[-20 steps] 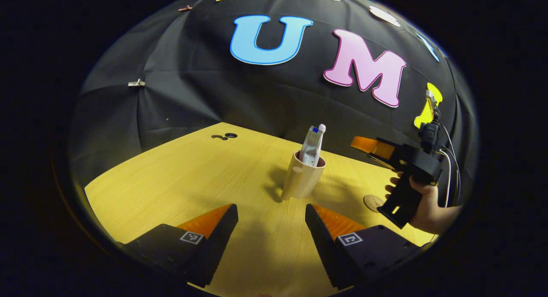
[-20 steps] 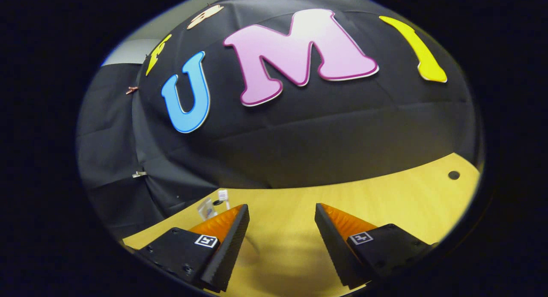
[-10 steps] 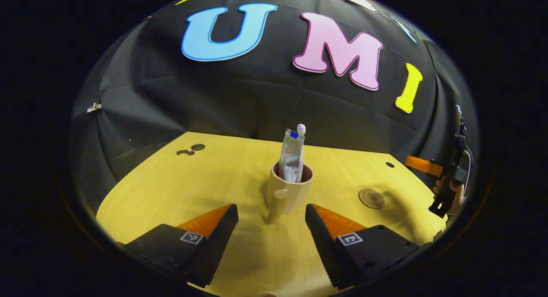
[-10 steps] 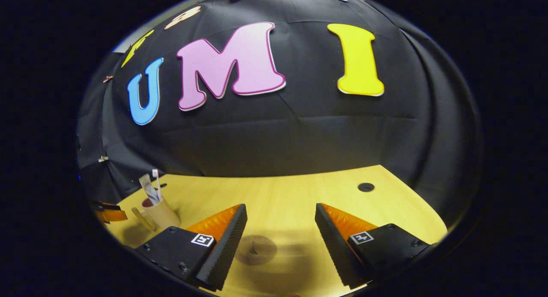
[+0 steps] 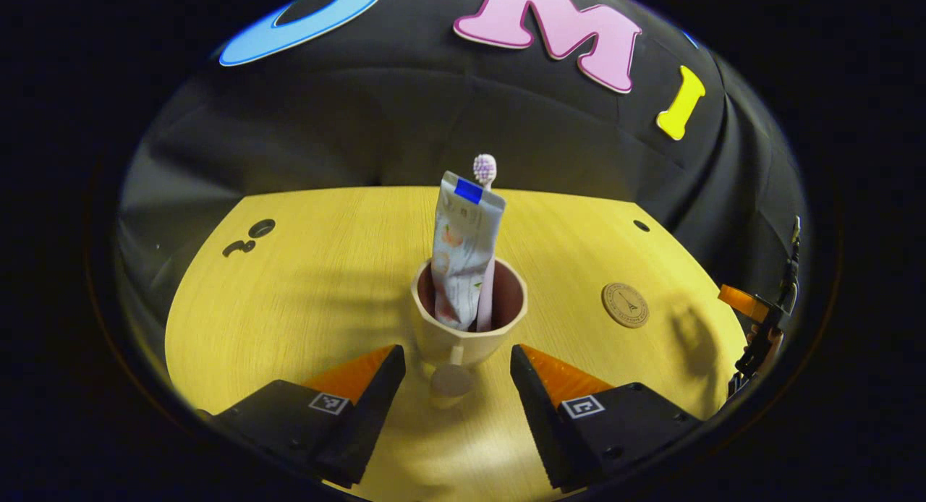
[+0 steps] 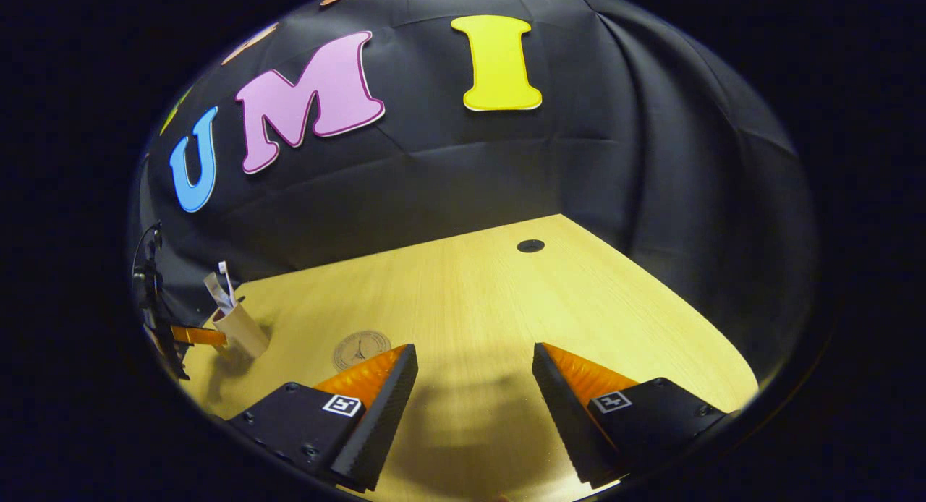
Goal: Put the toothbrush and toothpaste on the desktop into the cup, then pick up the cup and place it on the coaster on the desktop.
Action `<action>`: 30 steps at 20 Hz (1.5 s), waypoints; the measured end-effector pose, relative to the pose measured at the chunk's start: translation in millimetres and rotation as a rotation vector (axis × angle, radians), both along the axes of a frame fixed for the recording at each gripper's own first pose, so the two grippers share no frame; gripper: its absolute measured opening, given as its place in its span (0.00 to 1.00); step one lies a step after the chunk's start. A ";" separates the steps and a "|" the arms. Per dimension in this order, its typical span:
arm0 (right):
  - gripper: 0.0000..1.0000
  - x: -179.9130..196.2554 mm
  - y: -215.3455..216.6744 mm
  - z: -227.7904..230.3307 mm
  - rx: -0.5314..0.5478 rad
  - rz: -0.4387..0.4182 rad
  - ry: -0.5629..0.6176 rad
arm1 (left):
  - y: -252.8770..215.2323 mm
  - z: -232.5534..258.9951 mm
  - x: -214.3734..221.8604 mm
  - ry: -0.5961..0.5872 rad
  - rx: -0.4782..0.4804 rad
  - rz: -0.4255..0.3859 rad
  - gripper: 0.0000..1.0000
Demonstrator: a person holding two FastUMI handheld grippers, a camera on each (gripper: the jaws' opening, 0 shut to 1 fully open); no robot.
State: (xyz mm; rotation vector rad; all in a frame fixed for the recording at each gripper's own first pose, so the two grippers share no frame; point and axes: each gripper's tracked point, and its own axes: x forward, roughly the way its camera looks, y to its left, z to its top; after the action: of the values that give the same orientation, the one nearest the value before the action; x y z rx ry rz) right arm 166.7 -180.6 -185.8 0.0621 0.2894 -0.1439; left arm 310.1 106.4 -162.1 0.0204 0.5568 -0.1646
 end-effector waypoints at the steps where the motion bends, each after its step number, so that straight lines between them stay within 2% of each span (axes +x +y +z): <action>1: 0.98 -12.4 0.1 -10.8 0.013 -0.011 0.046 | -2.2 -3.7 1.5 0.019 -0.011 -0.004 0.85; 2: 0.98 -21.4 3.0 -19.3 0.026 -0.015 0.075 | -5.4 -5.2 2.0 0.037 -0.017 0.002 0.78; 3: 0.98 -29.5 6.6 -22.2 0.041 -0.019 0.094 | -2.7 -5.7 3.3 0.045 -0.009 0.014 0.58; 6: 0.98 -60.9 24.8 -33.5 0.075 0.004 0.171 | -3.0 -10.2 0.6 0.092 -0.042 0.036 0.45; 11: 0.98 -84.2 23.2 -21.1 0.054 0.019 0.209 | -5.5 -11.6 1.3 0.077 0.014 0.114 0.24; 14: 0.98 -88.5 8.6 0.9 0.027 0.003 0.172 | -8.1 -11.3 0.7 0.048 0.013 0.171 0.18; 21: 0.98 -92.9 6.4 -1.3 0.024 -0.008 0.166 | -10.5 0.1 -5.7 0.014 0.014 0.170 0.13; 26: 0.98 -93.2 7.6 -2.5 0.025 0.003 0.160 | -39.1 30.7 -6.5 -0.031 0.004 0.119 0.14; 30: 0.98 -94.0 6.9 0.4 0.044 -0.005 0.137 | -97.1 56.0 6.8 -0.074 0.060 -0.007 0.13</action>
State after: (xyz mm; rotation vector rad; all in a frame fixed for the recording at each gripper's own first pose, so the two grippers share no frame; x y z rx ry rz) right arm 72.7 -173.7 -185.4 0.0965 0.4290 -0.1471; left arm 316.9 9.3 -106.2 0.0867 0.4873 -0.1529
